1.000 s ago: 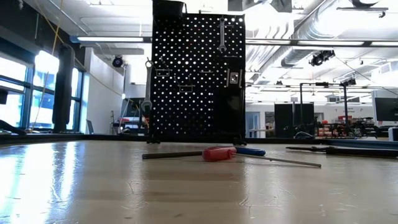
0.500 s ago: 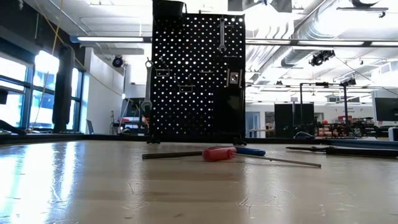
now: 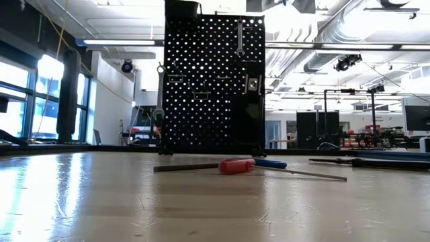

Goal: Hang tools onto peg board
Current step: Put the nut driver into the bottom black bin on the pegboard

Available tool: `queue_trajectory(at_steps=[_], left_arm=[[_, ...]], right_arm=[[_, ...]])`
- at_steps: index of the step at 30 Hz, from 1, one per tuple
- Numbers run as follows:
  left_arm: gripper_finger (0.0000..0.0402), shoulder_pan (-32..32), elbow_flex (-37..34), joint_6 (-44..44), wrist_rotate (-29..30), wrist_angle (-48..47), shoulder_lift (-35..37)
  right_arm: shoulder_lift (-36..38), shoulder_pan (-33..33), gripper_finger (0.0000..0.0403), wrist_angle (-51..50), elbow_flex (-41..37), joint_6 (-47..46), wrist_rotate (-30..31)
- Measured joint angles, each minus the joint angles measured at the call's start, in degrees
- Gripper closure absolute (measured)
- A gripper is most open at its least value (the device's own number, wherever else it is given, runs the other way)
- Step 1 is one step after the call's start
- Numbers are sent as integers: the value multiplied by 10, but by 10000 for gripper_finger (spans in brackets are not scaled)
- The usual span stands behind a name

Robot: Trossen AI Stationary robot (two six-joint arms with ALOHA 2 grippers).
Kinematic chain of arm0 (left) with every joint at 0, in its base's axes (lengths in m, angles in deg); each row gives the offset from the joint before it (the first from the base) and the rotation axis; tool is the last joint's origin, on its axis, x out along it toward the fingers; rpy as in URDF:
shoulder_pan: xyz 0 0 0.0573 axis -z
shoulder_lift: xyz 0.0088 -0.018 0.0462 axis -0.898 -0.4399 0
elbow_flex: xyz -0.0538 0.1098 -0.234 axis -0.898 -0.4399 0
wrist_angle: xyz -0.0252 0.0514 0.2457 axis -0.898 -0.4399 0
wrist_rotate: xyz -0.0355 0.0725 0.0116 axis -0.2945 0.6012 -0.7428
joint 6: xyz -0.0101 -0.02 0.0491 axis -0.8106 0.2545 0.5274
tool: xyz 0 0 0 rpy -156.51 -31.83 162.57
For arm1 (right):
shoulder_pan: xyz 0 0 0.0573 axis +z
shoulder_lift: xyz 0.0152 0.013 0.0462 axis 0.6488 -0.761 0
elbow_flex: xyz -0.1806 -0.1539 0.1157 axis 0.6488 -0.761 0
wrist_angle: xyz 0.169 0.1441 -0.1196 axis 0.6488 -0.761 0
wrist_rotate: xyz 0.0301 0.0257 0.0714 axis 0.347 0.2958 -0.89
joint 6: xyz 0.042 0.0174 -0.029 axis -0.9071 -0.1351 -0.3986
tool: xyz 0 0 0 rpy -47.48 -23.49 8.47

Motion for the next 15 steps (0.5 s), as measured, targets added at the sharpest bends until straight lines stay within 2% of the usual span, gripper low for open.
queue_trajectory(at_steps=[15], left_arm=[[332, -3, 0, 20, -11, 35, -12]], right_arm=[[0, 1, 375, -1, -1, 8, 12]])
